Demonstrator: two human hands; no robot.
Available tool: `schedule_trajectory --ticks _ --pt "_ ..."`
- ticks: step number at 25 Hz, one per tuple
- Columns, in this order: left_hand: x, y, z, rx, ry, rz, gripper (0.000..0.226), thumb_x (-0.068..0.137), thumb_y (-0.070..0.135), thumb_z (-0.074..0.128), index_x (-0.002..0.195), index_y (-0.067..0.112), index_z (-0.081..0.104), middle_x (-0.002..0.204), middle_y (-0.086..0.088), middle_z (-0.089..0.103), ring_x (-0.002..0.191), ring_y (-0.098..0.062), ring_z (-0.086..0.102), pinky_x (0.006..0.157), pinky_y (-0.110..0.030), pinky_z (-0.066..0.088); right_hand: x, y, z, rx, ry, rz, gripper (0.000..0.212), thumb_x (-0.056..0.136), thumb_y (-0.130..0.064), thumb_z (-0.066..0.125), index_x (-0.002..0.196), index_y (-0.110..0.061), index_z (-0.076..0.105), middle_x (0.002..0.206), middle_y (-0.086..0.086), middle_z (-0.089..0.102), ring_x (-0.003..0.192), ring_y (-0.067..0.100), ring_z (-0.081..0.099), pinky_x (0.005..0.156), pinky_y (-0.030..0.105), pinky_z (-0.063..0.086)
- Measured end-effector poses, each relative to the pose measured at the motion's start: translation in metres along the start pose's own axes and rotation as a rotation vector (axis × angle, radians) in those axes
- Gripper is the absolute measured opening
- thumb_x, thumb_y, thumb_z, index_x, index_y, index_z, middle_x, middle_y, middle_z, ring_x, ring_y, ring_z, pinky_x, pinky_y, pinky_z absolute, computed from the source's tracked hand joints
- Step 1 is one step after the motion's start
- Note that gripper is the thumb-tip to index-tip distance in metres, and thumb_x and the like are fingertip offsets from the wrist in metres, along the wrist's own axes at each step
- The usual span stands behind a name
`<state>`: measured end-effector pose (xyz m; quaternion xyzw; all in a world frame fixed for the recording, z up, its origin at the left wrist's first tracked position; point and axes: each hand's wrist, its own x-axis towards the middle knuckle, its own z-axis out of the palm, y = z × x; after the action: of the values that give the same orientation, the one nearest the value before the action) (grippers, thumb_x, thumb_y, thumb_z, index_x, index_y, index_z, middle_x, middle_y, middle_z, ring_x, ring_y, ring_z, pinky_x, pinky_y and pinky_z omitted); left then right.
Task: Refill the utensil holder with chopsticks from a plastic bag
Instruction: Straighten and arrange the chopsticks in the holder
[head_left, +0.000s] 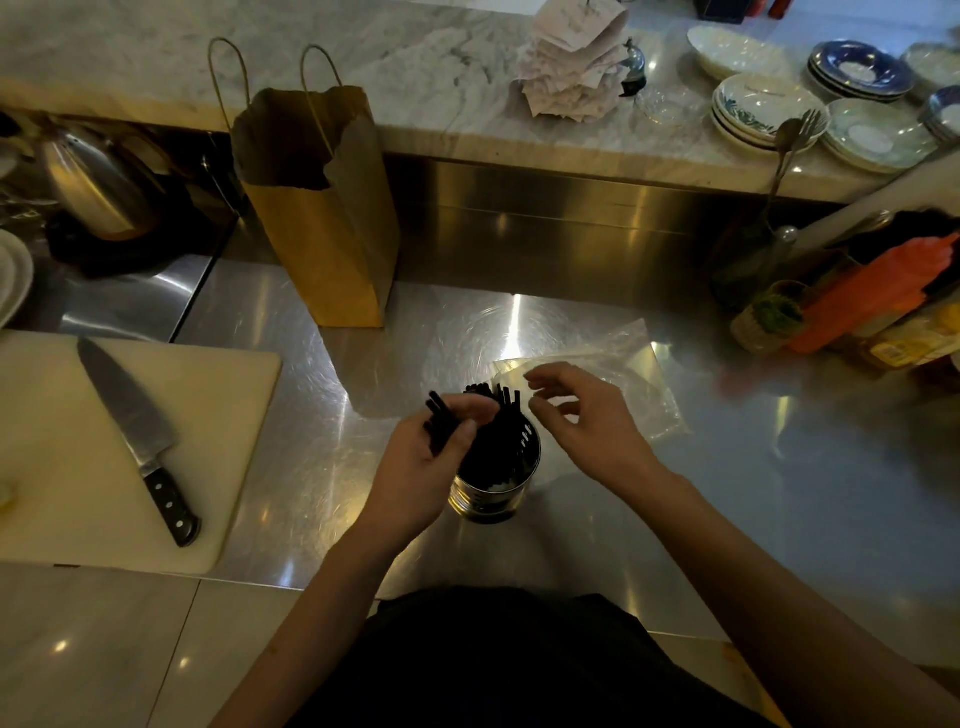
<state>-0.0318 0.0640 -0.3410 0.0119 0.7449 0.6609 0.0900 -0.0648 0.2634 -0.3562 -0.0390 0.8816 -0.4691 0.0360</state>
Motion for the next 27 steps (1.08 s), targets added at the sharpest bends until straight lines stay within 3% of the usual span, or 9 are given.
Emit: schedule_trajectory --ticks 4,9,16,23,27 --pt "-0.001 -0.010 0.009 0.031 0.002 -0.008 0.032 0.093 0.000 0.056 0.117 0.021 0.062 0.112 0.006 0.071 0.110 -0.003 0.064 0.099 -0.027 0.050 0.018 -0.010 0.008 -0.156 -0.123 -0.114 0.037 0.090 -0.022 0.063 0.126 -0.025 0.058 0.121 -0.004 0.063 0.106 0.008 0.060 0.089 0.024 0.050" --pt "-0.002 -0.010 0.006 0.026 0.119 0.027 0.030 0.092 0.005 0.060 0.119 0.016 0.062 0.110 0.005 0.072 0.107 -0.003 0.066 0.094 -0.021 0.051 0.029 -0.012 0.016 -0.303 -0.177 -0.127 0.021 0.088 -0.022 0.065 0.109 -0.022 0.068 0.100 -0.003 0.071 0.091 0.011 0.065 0.085 0.035 0.055" --pt "-0.002 -0.003 0.001 0.175 0.277 0.111 0.024 0.091 0.005 0.061 0.110 0.018 0.066 0.109 0.009 0.069 0.105 -0.006 0.065 0.096 -0.023 0.051 0.027 -0.018 0.005 -0.269 -0.123 -0.154 0.011 0.089 -0.022 0.063 0.096 -0.017 0.071 0.088 -0.003 0.072 0.080 0.007 0.062 0.079 0.025 0.052" --pt "0.000 0.000 0.001 0.212 0.265 0.087 0.023 0.091 0.006 0.060 0.108 0.021 0.065 0.107 0.011 0.067 0.104 -0.007 0.064 0.096 -0.026 0.052 0.020 -0.024 -0.003 -0.291 -0.074 -0.212 0.022 0.093 -0.015 0.059 0.112 -0.015 0.069 0.098 0.001 0.074 0.085 0.011 0.067 0.084 0.024 0.053" --pt "0.001 0.000 0.002 0.221 0.237 0.087 0.024 0.091 0.003 0.059 0.108 0.019 0.065 0.105 0.010 0.068 0.103 -0.007 0.064 0.097 -0.022 0.049 0.018 -0.024 -0.008 -0.265 -0.022 -0.167 0.017 0.091 -0.014 0.062 0.106 -0.014 0.070 0.093 0.004 0.075 0.080 0.015 0.070 0.081 0.025 0.055"
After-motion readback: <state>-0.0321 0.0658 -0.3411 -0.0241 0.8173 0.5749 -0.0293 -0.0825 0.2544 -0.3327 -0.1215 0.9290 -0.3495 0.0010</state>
